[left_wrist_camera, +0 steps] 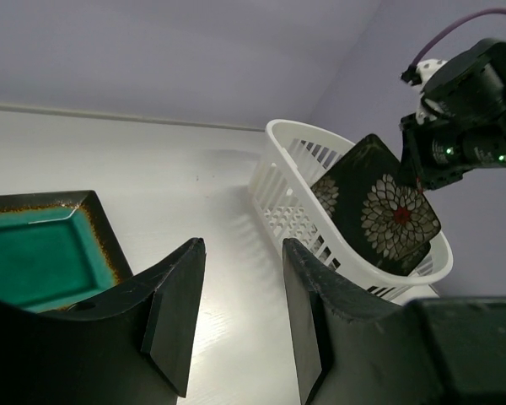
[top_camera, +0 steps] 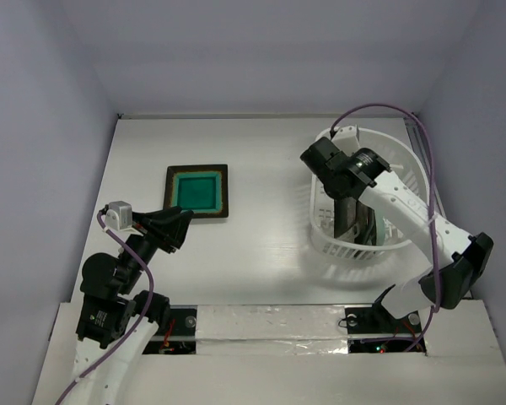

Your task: Unload the plates from the dish rack

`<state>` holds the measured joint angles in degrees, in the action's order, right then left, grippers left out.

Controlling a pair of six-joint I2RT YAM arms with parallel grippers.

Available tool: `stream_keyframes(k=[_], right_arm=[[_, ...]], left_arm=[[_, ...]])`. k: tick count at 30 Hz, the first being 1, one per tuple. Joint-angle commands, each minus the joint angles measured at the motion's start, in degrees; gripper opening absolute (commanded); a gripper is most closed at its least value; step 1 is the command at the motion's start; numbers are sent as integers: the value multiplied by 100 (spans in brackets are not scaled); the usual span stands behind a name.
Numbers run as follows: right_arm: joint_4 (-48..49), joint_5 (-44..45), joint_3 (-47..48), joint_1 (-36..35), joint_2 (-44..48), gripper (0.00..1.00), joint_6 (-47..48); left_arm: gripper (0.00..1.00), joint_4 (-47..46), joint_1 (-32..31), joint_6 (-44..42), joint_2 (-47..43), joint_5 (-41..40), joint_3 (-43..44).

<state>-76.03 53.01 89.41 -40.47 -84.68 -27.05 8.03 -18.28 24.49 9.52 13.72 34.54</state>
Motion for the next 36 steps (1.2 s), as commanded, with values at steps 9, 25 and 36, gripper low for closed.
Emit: stream_keyframes(k=[9,25,36], right_arm=[[818,604,736,-23,1059,0,-20],[3486,-1221,570,-23,2668,0,499],[6459,-3840,-310,-23,1193,0,-511]], left_arm=[[39,-188,27,-23,94,17,79],[39,-214,79,-23,217,35,70],[38,-153,132,-6,156,-114,88]])
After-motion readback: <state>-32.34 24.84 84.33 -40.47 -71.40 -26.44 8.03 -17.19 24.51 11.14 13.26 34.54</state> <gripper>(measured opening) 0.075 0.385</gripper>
